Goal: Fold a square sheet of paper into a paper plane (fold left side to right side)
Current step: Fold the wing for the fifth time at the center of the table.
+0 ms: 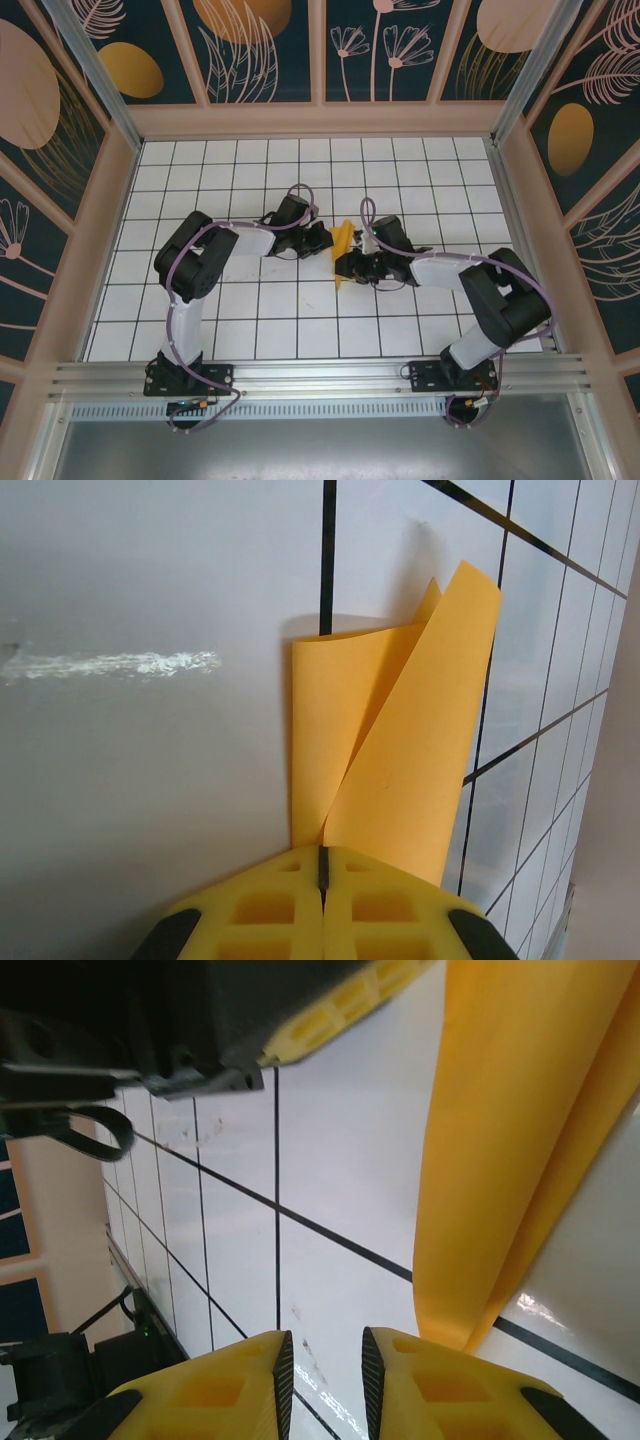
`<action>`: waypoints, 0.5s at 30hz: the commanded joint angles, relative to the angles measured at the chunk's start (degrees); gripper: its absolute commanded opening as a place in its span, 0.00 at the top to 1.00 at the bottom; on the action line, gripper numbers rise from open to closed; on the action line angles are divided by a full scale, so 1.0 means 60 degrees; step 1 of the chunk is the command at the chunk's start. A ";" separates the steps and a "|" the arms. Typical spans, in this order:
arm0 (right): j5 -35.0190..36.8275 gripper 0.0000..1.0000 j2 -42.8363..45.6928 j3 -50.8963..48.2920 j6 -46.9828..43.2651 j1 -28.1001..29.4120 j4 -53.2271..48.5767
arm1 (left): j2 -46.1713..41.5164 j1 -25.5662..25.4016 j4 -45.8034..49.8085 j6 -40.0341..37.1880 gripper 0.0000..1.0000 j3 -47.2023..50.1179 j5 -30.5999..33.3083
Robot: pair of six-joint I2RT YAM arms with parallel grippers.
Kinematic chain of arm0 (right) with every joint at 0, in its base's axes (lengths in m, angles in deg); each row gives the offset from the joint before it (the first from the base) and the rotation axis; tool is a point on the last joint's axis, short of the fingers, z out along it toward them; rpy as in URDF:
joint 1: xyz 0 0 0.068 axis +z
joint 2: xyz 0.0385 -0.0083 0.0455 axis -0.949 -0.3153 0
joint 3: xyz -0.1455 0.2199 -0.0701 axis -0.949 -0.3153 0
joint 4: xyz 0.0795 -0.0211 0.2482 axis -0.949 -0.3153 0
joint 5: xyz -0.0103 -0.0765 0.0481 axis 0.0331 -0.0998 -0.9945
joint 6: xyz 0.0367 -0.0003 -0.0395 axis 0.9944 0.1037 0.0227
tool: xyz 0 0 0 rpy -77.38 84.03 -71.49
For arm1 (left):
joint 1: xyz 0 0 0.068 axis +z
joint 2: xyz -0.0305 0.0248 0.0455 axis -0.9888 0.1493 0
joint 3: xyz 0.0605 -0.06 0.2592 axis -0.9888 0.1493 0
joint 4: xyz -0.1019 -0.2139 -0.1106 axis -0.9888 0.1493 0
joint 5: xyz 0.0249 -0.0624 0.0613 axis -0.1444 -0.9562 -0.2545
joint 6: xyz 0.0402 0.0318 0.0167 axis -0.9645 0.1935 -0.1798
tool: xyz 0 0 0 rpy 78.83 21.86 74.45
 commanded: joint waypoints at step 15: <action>-0.0313 0.72 -0.1046 0.0073 0.0332 0.0413 0.0703 | 0.0578 0.0068 0.0275 -0.0298 0.93 -0.0042 0.0563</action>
